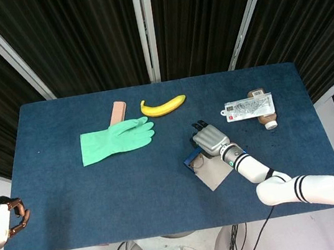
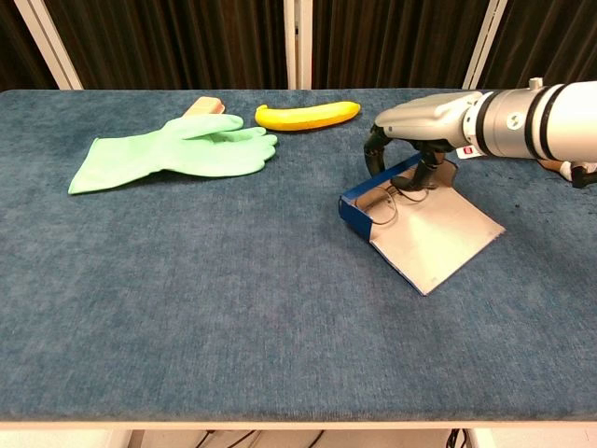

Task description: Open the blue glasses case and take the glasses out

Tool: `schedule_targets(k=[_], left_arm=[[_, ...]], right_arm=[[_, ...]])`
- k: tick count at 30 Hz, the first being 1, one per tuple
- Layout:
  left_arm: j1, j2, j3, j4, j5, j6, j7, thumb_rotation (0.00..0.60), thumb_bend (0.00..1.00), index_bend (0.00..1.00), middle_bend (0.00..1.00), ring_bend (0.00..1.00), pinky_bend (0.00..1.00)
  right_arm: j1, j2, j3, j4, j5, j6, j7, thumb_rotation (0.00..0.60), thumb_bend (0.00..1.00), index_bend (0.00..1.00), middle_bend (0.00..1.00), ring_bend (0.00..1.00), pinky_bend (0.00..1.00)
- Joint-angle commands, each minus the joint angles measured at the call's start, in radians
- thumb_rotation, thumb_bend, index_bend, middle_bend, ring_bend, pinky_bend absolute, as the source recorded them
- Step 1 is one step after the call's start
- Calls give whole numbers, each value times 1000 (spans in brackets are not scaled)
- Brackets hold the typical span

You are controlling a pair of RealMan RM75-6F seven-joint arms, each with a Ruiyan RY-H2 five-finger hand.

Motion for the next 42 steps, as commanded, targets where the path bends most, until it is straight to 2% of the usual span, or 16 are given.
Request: schedule_targets(k=[1, 5, 11, 16, 23, 29, 31, 32, 37, 39, 42], left_arm=[[0, 0, 0, 0, 0, 0, 1, 600, 373, 658, 667, 429, 333], [0, 0, 0, 0, 0, 0, 0, 600, 373, 658, 667, 428, 332], [0, 0, 0, 1, -1, 0, -4, 600, 373, 658, 667, 428, 333], [0, 1, 0, 2, 0, -1, -8, 600, 373, 658, 667, 429, 332], [-1, 2, 0, 2, 0, -3, -10, 600, 373, 657, 667, 429, 325], [-1, 2, 0, 1, 0, -3, -9, 600, 373, 657, 667, 429, 310], [-1, 2, 0, 0, 0, -3, -8, 600, 373, 657, 667, 429, 311], [-1, 2, 0, 0, -1, -3, -8, 600, 374, 657, 667, 428, 311], [-1, 2, 0, 1, -1, -4, -12, 600, 373, 657, 667, 428, 311], [-1, 3, 0, 1, -1, -4, -13, 600, 373, 657, 667, 429, 311], [-2, 3, 0, 1, 0, -4, -14, 600, 373, 658, 667, 429, 311]], right_arm=[[12, -30, 21, 18, 11, 27, -20, 600, 434, 587, 351, 0, 0], [26, -109, 53, 69, 22, 93, -58, 600, 423, 619, 357, 0, 0], [25, -284, 104, 204, 11, 244, -114, 600, 376, 646, 359, 0, 0], [16, -398, 133, 307, -18, 319, -137, 600, 414, 649, 357, 0, 0], [-6, -447, 150, 369, -74, 357, -146, 600, 435, 651, 358, 0, 0], [-7, -451, 181, 378, -57, 285, -156, 600, 435, 641, 350, 0, 0], [-1, -448, 195, 378, -28, 239, -170, 600, 409, 605, 341, 0, 0], [2, -446, 200, 378, -13, 221, -181, 600, 386, 555, 330, 0, 0], [7, -416, 225, 332, 36, 175, -216, 600, 308, 199, 249, 0, 0], [-2, -384, 233, 283, 38, 178, -212, 600, 287, 111, 221, 0, 0], [-27, -322, 235, 187, 17, 201, -196, 600, 276, 64, 202, 0, 0]])
